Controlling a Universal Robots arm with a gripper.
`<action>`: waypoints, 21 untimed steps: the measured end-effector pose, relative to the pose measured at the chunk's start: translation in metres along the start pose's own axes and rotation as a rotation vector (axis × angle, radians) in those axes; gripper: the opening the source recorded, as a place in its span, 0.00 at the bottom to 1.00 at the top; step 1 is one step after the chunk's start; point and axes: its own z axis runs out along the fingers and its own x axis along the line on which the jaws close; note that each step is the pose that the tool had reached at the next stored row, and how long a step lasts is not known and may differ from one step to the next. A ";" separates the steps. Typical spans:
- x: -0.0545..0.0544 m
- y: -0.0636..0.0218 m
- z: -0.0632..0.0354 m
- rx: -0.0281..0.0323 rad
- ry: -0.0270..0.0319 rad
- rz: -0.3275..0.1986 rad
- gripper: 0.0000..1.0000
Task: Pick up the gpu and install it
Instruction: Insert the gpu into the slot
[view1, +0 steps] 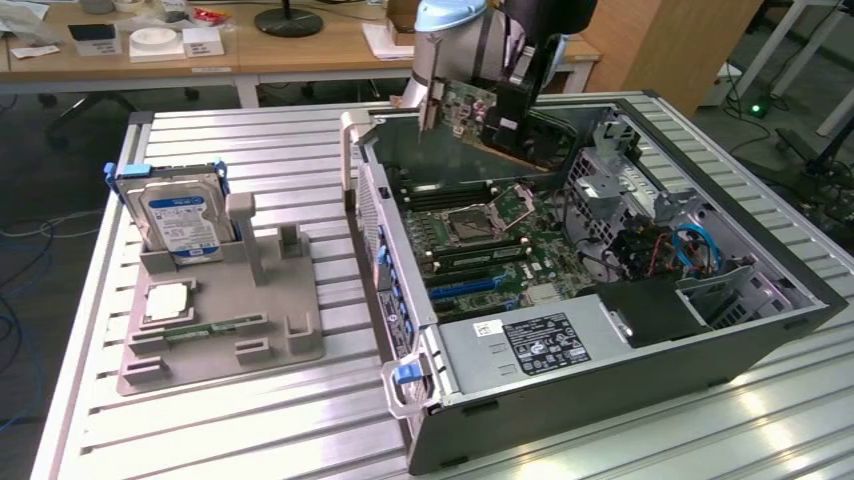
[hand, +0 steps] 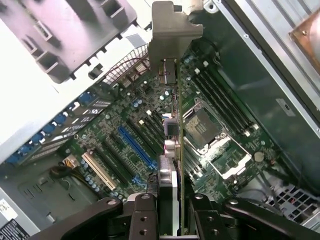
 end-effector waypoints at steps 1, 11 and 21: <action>0.000 0.0000 0.0000 -0.0002 0.0003 -0.015 0.28; 0.000 -0.0002 0.0004 -0.0019 0.0030 -0.162 0.28; 0.000 -0.0003 0.0007 0.0223 -0.0131 -0.251 0.28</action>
